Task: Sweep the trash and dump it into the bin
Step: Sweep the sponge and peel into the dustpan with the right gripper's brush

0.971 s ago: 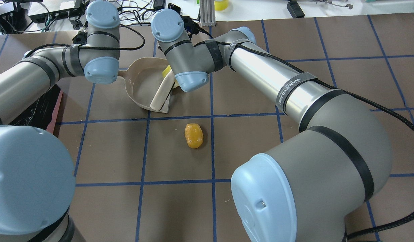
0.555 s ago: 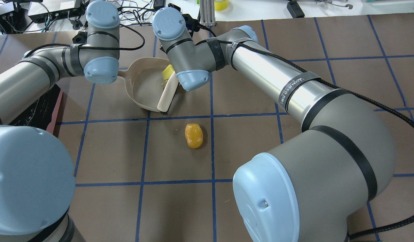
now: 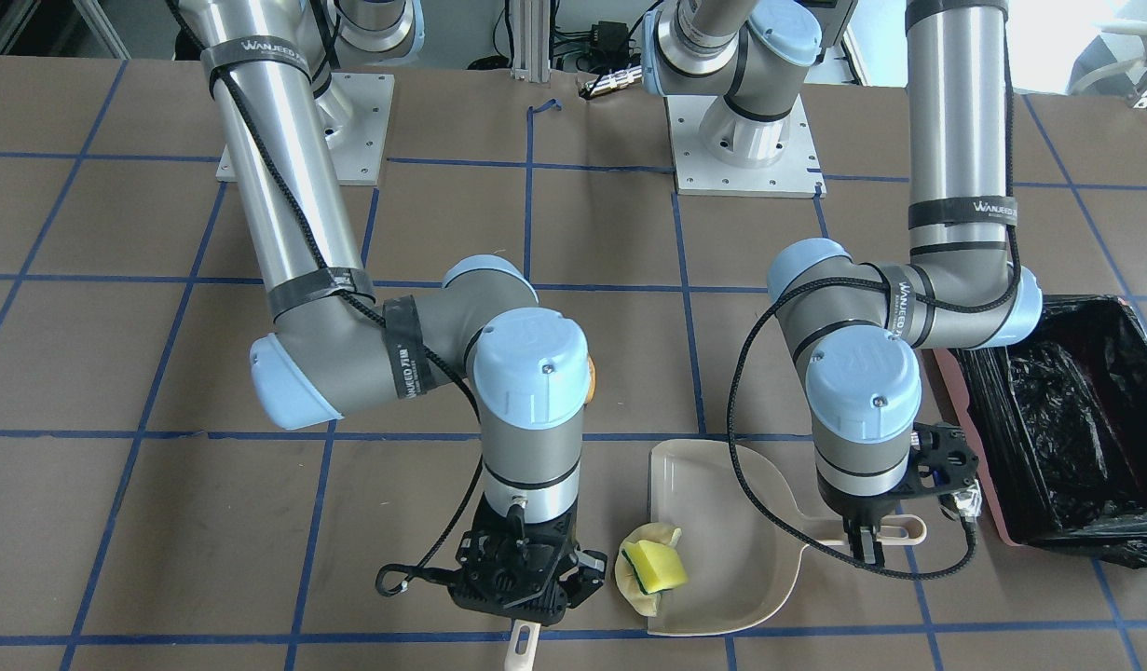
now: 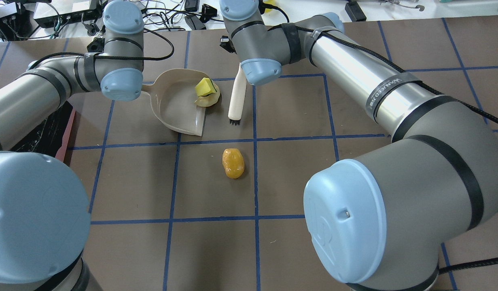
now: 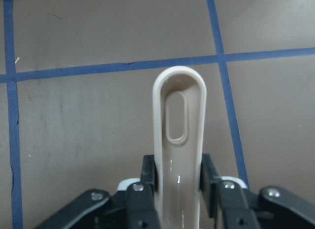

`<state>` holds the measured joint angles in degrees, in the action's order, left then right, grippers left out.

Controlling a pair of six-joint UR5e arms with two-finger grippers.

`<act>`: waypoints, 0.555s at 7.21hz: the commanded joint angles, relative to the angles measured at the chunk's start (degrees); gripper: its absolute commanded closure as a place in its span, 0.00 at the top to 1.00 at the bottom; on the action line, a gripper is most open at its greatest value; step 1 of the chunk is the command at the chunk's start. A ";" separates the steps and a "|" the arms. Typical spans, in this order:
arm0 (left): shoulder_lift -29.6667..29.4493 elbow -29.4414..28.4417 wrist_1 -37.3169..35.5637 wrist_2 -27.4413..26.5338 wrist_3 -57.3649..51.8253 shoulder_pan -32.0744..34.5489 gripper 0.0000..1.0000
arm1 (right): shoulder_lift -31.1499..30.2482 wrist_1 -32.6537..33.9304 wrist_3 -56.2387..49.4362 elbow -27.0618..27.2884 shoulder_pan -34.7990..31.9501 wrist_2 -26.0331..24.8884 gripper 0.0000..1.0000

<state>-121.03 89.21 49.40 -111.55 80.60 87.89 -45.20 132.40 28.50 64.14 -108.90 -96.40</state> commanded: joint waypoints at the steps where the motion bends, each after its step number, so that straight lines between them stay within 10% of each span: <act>1: 0.00 0.09 0.00 0.02 0.00 0.00 0.00 | 4.48 0.22 -4.07 -6.62 1.76 2.18 0.17; 4: 0.00 0.00 0.00 0.02 0.00 0.00 0.00 | 11.45 0.49 0.67 -17.12 1.67 3.41 0.17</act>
<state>-121.03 89.23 49.39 -111.53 80.60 87.89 -35.36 132.74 27.74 49.28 -107.19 -93.24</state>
